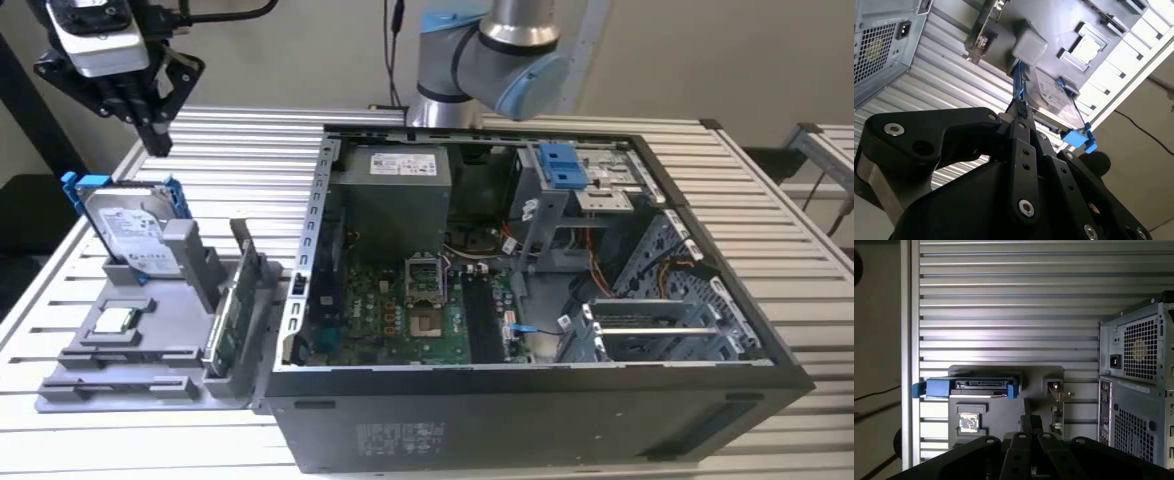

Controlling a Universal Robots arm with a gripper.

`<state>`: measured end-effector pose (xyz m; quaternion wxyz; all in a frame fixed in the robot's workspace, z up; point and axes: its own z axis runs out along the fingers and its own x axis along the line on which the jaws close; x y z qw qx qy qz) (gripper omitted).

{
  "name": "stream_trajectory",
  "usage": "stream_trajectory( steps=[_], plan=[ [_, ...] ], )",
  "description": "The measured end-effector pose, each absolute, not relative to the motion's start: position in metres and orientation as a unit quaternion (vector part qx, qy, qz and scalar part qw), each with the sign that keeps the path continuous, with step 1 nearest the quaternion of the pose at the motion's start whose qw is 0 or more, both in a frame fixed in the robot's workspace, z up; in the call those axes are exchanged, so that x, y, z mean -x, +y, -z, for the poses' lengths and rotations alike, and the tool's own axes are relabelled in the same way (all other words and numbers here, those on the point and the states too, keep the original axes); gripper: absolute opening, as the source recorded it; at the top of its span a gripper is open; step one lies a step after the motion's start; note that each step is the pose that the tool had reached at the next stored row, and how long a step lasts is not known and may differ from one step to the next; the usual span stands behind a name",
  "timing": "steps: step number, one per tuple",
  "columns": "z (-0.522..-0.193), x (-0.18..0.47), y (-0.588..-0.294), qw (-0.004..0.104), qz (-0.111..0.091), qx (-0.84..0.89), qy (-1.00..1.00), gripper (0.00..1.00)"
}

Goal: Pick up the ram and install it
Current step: 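Reach for the ram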

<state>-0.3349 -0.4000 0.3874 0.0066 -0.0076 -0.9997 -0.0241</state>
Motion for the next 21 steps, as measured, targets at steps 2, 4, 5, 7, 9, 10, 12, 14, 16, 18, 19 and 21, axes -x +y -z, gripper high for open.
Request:
stream_trajectory(
  steps=[2, 4, 5, 7, 9, 10, 12, 14, 16, 18, 19, 21],
  plan=[
    [-0.387, 0.340, -0.400, 0.007, 0.024, 0.008, -1.000, 0.11],
    [-0.387, 0.346, -0.400, 0.007, 0.024, 0.008, -1.000, 0.11],
    [-0.387, 0.348, -0.400, 0.007, 0.024, 0.008, -1.000, 0.11],
    [-0.387, 0.353, -0.400, 0.007, 0.024, 0.008, -1.000, 0.11],
    [-0.386, 0.358, -0.400, 0.007, 0.024, 0.008, -1.000, 0.11],
    [-0.386, 0.360, -0.400, 0.008, 0.024, 0.008, -1.000, 0.11],
    [-0.386, 0.364, -0.400, 0.008, 0.024, 0.008, -1.000, 0.11],
    [-0.385, 0.369, -0.400, 0.008, 0.024, 0.008, -1.000, 0.11],
    [-0.385, 0.373, -0.400, 0.008, 0.024, 0.008, -1.000, 0.11],
    [-0.385, 0.376, -0.400, 0.008, 0.024, 0.008, -1.000, 0.11],
    [-0.385, 0.378, -0.400, 0.008, 0.024, 0.008, -1.000, 0.11],
    [-0.384, 0.381, -0.400, 0.009, 0.024, 0.008, -1.000, 0.11]
  ],
)
